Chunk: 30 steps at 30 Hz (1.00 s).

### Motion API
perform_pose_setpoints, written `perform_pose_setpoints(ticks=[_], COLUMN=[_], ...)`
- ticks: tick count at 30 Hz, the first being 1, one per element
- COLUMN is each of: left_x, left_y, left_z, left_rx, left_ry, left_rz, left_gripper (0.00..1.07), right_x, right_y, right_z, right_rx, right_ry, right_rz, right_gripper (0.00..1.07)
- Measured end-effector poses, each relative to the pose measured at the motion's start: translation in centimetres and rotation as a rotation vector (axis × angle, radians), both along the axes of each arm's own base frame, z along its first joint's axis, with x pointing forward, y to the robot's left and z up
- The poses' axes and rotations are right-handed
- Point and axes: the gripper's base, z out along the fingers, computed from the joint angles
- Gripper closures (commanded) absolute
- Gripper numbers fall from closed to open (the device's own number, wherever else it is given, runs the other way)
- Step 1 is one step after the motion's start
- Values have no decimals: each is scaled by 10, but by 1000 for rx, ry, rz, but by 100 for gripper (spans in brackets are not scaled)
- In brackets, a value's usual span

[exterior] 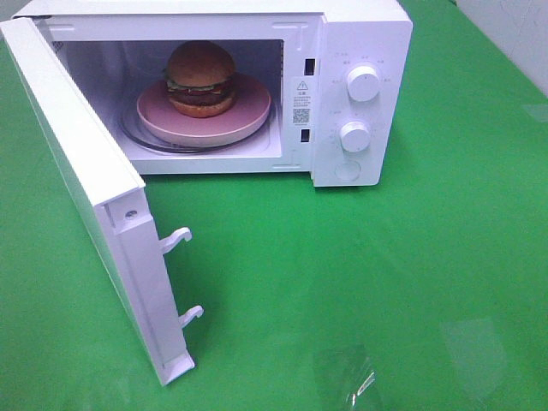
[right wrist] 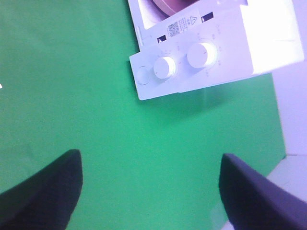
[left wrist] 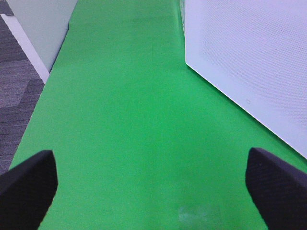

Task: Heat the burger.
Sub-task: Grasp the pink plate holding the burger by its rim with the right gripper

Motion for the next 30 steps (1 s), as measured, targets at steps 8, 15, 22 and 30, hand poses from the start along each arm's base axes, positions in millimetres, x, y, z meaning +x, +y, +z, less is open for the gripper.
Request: perform_pose_setpoints(ticks=[8, 15, 22, 30], left_x=[0, 0, 0, 0], left_y=[0, 0, 0, 0], left_z=[0, 0, 0, 0], left_rx=[0, 0, 0, 0], left_ry=[0, 0, 0, 0], left_rz=[0, 0, 0, 0], left_gripper=[7, 7, 7, 7], right_x=[1, 13, 32, 56], right_y=[-2, 2, 14, 29], right_z=[1, -4, -10, -23], right_rx=[-144, -193, -203, -223], right_ry=[-62, -61, -66, -68], right_rz=[68, 71, 92, 123], right_gripper=[25, 26, 26, 26])
